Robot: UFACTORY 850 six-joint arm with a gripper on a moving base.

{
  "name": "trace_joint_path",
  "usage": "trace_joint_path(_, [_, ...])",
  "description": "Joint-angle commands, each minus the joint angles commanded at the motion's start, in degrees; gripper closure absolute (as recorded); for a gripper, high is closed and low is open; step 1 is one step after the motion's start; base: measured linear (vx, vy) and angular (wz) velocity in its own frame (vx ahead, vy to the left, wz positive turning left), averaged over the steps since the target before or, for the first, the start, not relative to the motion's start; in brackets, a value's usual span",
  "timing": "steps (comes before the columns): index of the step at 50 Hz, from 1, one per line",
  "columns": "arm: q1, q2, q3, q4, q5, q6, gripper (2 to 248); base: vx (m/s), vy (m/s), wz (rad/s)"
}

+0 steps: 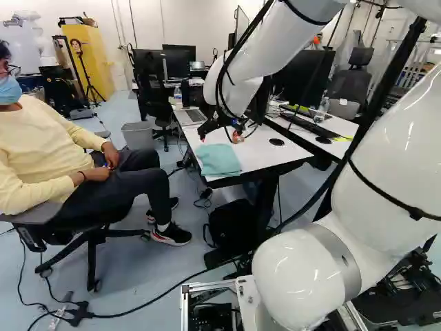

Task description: Clean the table with the green towel

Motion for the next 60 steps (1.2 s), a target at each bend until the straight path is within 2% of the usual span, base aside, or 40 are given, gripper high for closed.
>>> trace_joint_path(31, [-0.2,0.2,0.8,0.0,1.4,0.0,3,0.000,0.000,0.000])
trace_joint_path(60, [-1.4,1.3,4.8,-0.2,7.9,0.0,3,0.000,0.000,0.000])
